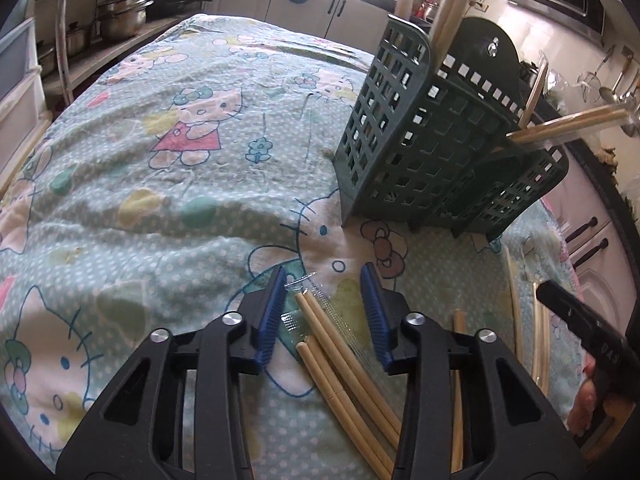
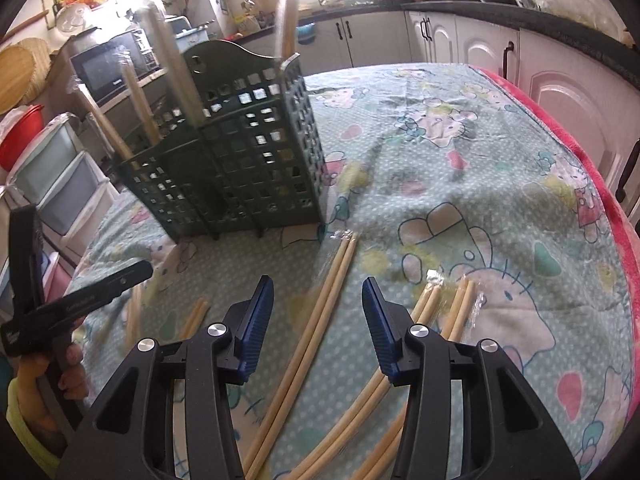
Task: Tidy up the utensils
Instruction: 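Lower both open tools over the loose chopsticks on the cloth, then close the left tool on a wooden chopstick while the right tool grasps another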
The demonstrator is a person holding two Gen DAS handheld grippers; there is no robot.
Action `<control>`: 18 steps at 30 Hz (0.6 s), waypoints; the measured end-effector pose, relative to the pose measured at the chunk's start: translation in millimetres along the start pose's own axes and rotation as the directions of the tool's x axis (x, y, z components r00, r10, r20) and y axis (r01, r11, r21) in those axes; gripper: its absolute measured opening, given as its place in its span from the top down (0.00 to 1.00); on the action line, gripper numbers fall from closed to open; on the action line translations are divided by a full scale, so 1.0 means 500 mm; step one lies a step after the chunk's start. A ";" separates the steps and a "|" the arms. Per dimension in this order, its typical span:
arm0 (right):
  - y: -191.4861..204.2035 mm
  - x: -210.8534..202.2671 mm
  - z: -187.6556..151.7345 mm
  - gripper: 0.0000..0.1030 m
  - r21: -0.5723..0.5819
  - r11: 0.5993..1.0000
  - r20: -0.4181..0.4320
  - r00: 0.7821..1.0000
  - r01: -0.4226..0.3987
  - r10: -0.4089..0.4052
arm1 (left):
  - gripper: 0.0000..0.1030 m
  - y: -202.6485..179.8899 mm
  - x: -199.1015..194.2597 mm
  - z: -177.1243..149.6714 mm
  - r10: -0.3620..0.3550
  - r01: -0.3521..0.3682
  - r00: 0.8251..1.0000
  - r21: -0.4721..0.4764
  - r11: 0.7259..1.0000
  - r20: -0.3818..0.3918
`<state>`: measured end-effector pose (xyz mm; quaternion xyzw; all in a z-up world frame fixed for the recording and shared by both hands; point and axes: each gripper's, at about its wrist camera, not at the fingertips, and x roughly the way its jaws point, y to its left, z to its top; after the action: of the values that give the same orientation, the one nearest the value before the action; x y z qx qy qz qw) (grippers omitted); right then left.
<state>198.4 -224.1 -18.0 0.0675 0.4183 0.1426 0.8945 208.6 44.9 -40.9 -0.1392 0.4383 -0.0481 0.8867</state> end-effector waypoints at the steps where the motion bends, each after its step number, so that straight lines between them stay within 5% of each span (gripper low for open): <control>1: -0.003 0.009 0.006 0.58 0.004 1.000 -0.013 1.000 0.005 -0.005 | 0.73 -0.002 0.002 0.000 0.007 -0.007 1.000 0.006 1.000 0.000; 8: -0.013 0.071 0.039 0.60 0.020 0.999 -0.073 0.997 0.040 -0.038 | 0.89 -0.006 0.006 0.000 0.017 -0.017 1.000 0.025 1.000 -0.003; 18: -0.010 0.121 0.058 0.67 0.025 0.995 -0.107 0.990 0.096 -0.093 | 0.96 -0.010 -0.007 -0.001 -0.039 0.039 0.999 0.010 0.999 0.015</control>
<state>258.6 -210.0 -45.0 0.0533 0.4698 0.0972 0.8758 206.1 41.0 -37.0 -0.1435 0.4286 -0.0665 0.8896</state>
